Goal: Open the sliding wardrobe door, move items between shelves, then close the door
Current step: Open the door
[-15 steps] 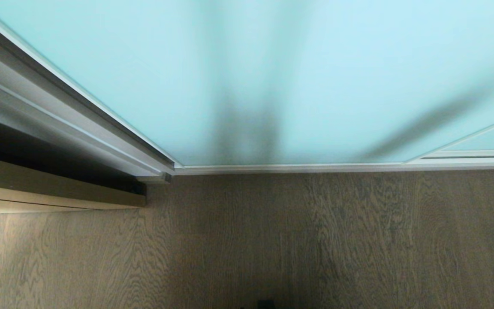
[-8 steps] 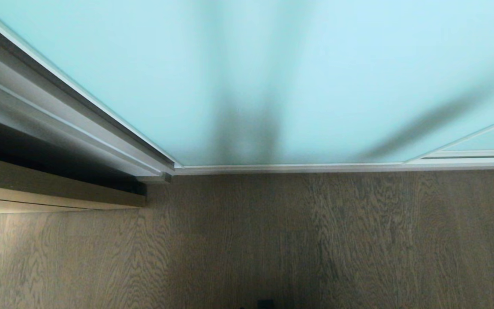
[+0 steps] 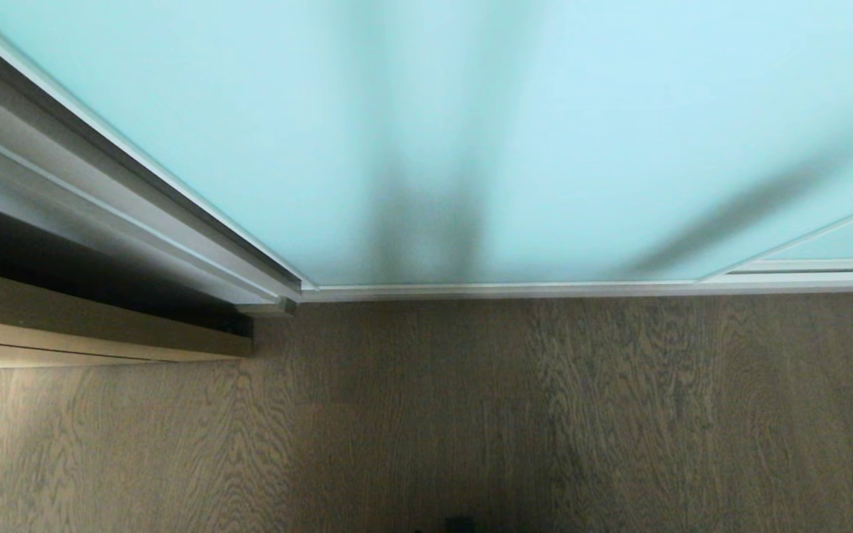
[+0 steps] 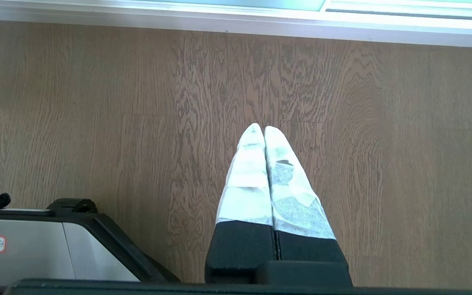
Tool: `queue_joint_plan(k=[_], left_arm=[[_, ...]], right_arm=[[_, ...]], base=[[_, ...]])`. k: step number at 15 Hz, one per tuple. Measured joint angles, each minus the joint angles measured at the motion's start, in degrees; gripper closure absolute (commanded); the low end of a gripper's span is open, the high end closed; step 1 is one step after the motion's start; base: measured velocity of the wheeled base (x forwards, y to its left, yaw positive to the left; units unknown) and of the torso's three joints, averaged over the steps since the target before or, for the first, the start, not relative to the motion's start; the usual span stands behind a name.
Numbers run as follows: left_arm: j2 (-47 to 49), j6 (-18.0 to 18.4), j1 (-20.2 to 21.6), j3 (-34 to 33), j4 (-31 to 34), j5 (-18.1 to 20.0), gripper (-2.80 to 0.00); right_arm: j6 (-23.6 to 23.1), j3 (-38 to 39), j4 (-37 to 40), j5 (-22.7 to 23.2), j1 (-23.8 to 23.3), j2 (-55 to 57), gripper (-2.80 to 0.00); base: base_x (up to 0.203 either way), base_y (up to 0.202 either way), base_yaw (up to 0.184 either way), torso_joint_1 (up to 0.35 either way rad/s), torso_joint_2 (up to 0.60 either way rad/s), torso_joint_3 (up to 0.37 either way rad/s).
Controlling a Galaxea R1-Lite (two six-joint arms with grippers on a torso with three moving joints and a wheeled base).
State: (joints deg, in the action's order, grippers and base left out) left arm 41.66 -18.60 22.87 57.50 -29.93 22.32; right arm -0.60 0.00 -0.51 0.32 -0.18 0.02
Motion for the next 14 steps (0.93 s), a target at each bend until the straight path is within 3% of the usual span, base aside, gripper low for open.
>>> queue_joint_plan(k=[5,11,14], left_arm=[[-6.1,1.0,1.5,-6.3,-8.0,-8.4,0.0],[-2.8,1.1,2.2,-7.1,-20.4,-13.8,0.0],[1.5,0.9,2.2,-3.7,-22.3,-14.4,0.0]], right_arm=[[0.0,0.0,0.0,0.0,0.0,0.0,0.0],[0.0,0.0,0.0,0.0,0.0,0.0,0.0],[0.0,0.0,0.0,0.0,0.0,0.0,0.0]], base=[[0.0,0.0,0.0,0.0,0.0,0.0],[0.0,0.0,0.0,0.0,0.0,0.0],[0.0,0.0,0.0,0.0,0.0,0.0]])
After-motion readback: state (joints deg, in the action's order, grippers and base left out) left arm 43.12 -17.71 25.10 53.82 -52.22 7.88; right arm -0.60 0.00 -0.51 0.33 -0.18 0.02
